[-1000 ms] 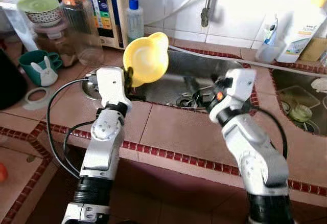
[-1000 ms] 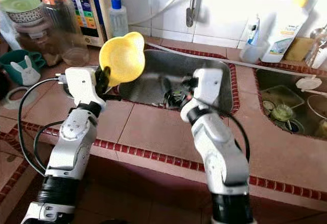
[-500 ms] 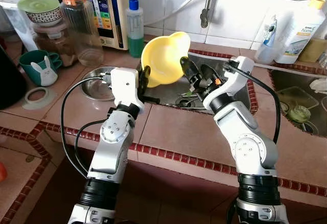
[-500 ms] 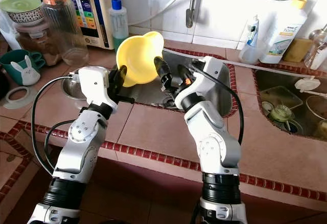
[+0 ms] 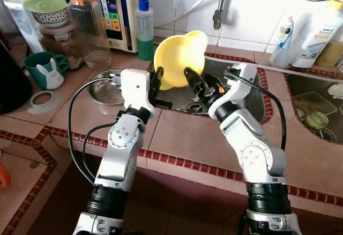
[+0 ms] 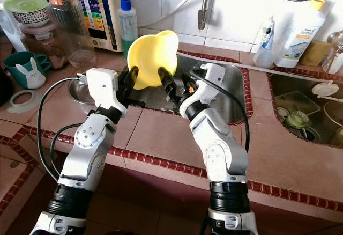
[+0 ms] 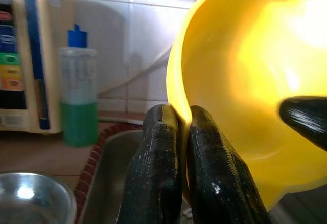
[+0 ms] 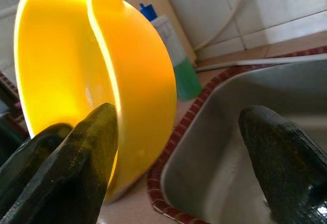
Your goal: Kitchen organization
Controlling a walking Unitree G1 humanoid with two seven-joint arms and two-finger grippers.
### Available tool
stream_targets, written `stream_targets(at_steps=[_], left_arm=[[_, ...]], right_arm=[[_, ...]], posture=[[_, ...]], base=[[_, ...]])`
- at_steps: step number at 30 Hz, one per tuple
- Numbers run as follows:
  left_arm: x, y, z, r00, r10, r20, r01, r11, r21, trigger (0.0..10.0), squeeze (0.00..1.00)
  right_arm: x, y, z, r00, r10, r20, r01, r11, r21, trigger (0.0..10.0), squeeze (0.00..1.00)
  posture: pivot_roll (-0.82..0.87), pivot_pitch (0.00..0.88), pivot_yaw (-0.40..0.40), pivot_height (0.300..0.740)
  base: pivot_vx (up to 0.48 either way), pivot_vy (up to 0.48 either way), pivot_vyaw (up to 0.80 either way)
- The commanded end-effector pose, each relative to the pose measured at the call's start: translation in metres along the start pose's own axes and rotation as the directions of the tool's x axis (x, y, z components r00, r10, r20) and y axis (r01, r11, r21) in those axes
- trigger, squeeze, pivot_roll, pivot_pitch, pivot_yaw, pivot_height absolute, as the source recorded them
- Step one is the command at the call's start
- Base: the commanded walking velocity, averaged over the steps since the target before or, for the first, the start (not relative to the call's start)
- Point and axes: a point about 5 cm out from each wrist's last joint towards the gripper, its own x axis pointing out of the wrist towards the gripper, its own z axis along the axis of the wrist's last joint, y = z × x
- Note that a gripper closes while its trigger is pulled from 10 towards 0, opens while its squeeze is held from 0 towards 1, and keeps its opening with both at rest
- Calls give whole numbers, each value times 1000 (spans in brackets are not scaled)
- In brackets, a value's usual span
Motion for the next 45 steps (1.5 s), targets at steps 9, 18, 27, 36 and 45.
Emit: stream_targets(at_steps=[9,18,27,36,45], left_arm=[[-3,-8,4,998,-59,29,59,998,6,0,0],[-3,-2,4,999,-34,20,33,999,31,0,0],[-3,-4,0,999,-41,-9,41,999,35,10000,0],[-3,-2,-2,999,-34,-28,35,999,35,10000,267],[-6,-8,-4,996,-76,-39,75,997,-12,10000,1000]], right_arm=[[4,-6,9,997,-66,39,68,997,-34,0,0],[4,-12,10,993,-114,44,116,992,-43,0,0],[6,-21,6,984,-178,19,179,982,-62,0,0],[4,-24,3,980,-198,6,198,978,-64,0,0],[5,-25,3,976,-216,7,216,974,-71,0,0]], posture=[[80,38,-11,740],[80,39,-8,740],[83,38,-7,740],[82,46,-5,740],[87,56,-2,740]], base=[[0,0,0],[0,0,0],[0,0,0],[0,0,0],[0,0,0]])
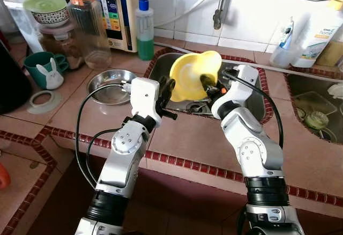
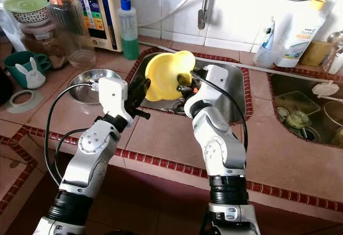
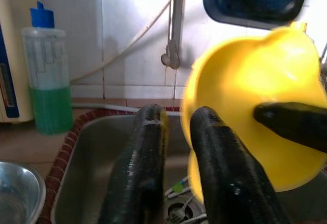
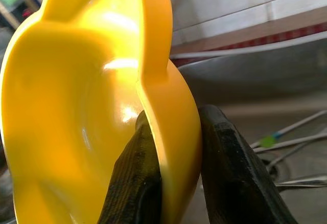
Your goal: Kitchen organization
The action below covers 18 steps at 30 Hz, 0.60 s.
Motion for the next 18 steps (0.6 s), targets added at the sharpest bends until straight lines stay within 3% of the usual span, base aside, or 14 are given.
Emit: stream_targets(at_steps=[1,7,18], left_arm=[[-1,-2,2,1000,-6,4,6,1000,1,10000,1000],[-2,-4,3,999,-40,5,40,999,-17,10000,1000],[-12,-17,-2,986,-157,-54,158,987,14,10000,1000]], right_arm=[[1,1,4,1000,-5,20,5,1000,0,0,0],[5,-3,3,999,-36,24,36,999,-23,0,0],[31,-28,-1,998,-60,1,59,971,-231,0,0]], posture=[[89,59,-1,740],[98,67,0,740],[162,71,-8,740]], base=[[0,0,0],[0,0,0],[0,0,0]])
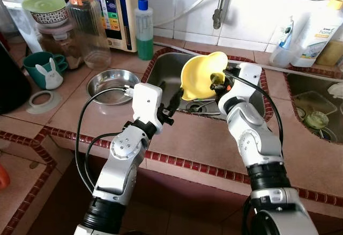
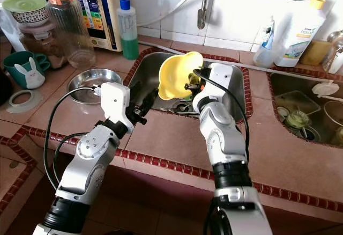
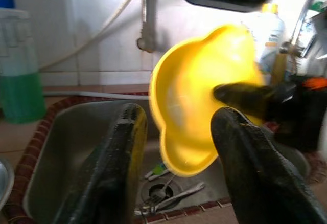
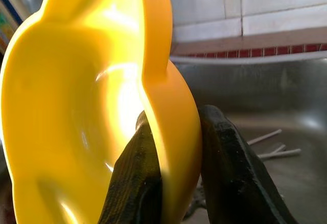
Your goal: Kitchen organization
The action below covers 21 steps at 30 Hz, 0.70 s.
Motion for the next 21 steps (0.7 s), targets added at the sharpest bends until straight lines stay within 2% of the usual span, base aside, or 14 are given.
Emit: stream_targets(at_steps=[1,3,4,6,9,11,13,14,15,16,17,18,19,21], left_arm=[[-1,-6,5,999,-47,2,47,999,22,10000,1000],[-3,-5,5,999,-45,-6,45,999,29,10000,1000],[-5,-2,3,999,-38,-28,39,999,28,10000,1000],[-8,-1,0,998,-41,-48,43,998,34,10000,1000],[-10,1,0,998,-36,-54,38,999,37,10000,1000],[-13,2,1,998,-21,-66,24,999,42,10000,1000],[-14,1,1,997,-28,-68,32,999,45,10000,1000],[-15,0,1,997,-35,-73,39,998,55,10000,1000],[-17,0,0,996,-41,-80,48,995,83,10000,1000],[-18,0,0,996,-42,-81,50,994,97,10000,1000],[-18,1,0,995,-43,-86,53,991,122,10000,1000],[-19,1,-1,995,-43,-90,55,989,138,10000,1000],[-20,4,-1,994,-45,-97,61,983,175,10000,1000],[-21,6,-2,993,-51,-108,73,977,201,10000,1000]], right_arm=[[6,-5,5,1000,2,15,-1,999,-46,0,0],[10,-9,4,1000,-1,5,1,998,-64,0,0],[15,-13,2,1000,-3,-12,1,994,-109,118,0],[17,-16,0,1000,-11,-27,7,989,-147,1020,0],[19,-20,-1,998,-33,-44,24,980,-200,1333,0],[21,-28,-6,994,-73,-80,45,953,-300,2863,0],[20,-31,-8,991,-92,-95,54,937,-345,3137,0],[20,-34,-11,988,-109,-114,58,924,-378,4118,0],[19,-39,-15,982,-130,-137,62,908,-415,6941,0],[19,-40,-16,980,-136,-142,64,905,-422,6941,0],[18,-42,-19,977,-143,-160,57,893,-446,8549,0],[17,-44,-21,974,-148,-173,51,884,-465,8549,0],[16,-48,-25,967,-163,-196,48,871,-489,10000,0],[14,-51,-29,958,-182,-221,40,849,-526,10000,0]], posture=[[175,74,-7,740],[188,74,-9,740],[193,78,-8,740],[199,78,-10,740],[205,83,-9,740],[214,86,-7,740],[218,87,-6,740],[221,88,-4,740],[224,88,-3,740],[224,88,-3,740],[226,89,-3,740],[226,89,-3,740],[227,89,-3,740],[228,89,-1,740]], base=[[0,0,0],[0,0,0],[0,0,0],[0,0,0],[0,0,0],[0,0,0],[0,0,0],[0,0,0],[0,0,0],[0,0,0],[0,0,0],[0,0,0],[0,0,0],[0,0,0]])
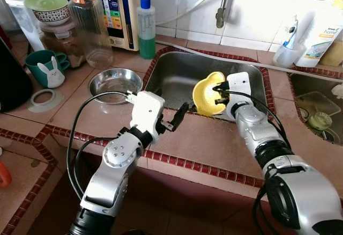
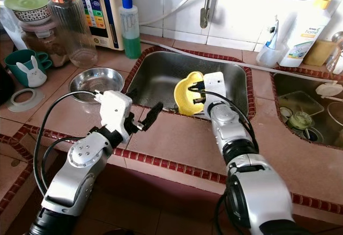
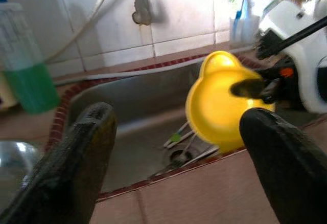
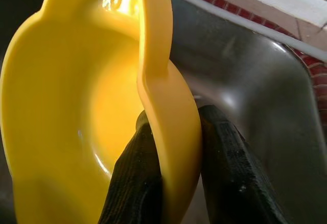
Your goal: Kitchen organization
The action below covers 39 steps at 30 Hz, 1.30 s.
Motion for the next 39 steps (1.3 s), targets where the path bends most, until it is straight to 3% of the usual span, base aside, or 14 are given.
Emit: stream_targets(at_steps=[1,4,5,6,13,14,15,16,26,36,37,38,39], left_arm=[[0,-4,1,999,-39,3,39,999,38,10000,1000],[0,-4,1,999,-41,1,41,998,44,10000,1000],[0,-5,1,999,-42,-2,42,998,43,10000,1000],[1,-5,0,999,-42,-3,42,998,44,10000,1000],[5,-6,0,1000,-28,-2,28,998,47,10000,1000],[6,-6,0,1000,-16,-4,16,998,53,10000,180],[6,-5,0,1000,-14,-4,14,998,54,10000,180],[7,-5,0,1000,-12,-4,13,999,52,10000,0],[8,-1,-2,1000,10,-9,-10,999,51,10000,0],[17,22,-4,986,162,-30,-161,987,24,10000,0],[19,24,-4,985,172,-33,-172,985,-7,10000,706],[23,27,-4,980,195,-38,-197,979,-53,10000,804],[25,31,-4,975,218,-41,-220,972,-76,10000,1000]], right_arm=[[0,1,-7,999,18,-46,-21,999,-44,10000,0],[0,2,-9,998,34,-60,-37,998,-58,10000,0],[0,1,-7,998,34,-53,-37,998,-51,10000,576],[1,1,-4,999,35,-40,-36,999,-40,10000,1000],[2,5,4,998,58,-20,-59,997,-40,10000,1000],[2,6,4,997,71,-19,-72,997,-40,10000,1000],[2,6,4,997,73,-20,-73,996,-41,10000,1000],[2,7,3,997,77,-22,-78,996,-36,10000,1000],[2,6,2,995,93,-28,-93,996,-18,10000,1000],[2,14,19,984,157,78,-161,986,50,10000,1000],[2,15,22,980,167,105,-175,982,68,10000,1000],[0,19,26,967,199,157,-216,971,102,10000,1000],[-2,23,28,954,226,197,-253,960,124,10000,1000]], posture=[[228,88,-1,740],[229,85,-1,740],[229,84,-2,740],[227,81,-3,740],[215,74,-5,740],[215,71,-6,740],[215,70,-6,740],[214,68,-7,740],[217,55,-6,740],[191,44,-6,740],[180,44,-5,740],[170,42,-4,740],[164,42,-4,740]], base=[[0,0,0],[0,0,0],[0,0,0],[0,0,0],[0,0,0],[0,0,0],[0,0,0],[0,0,0],[0,0,0],[0,0,0],[0,0,0],[0,0,0],[0,0,0]])
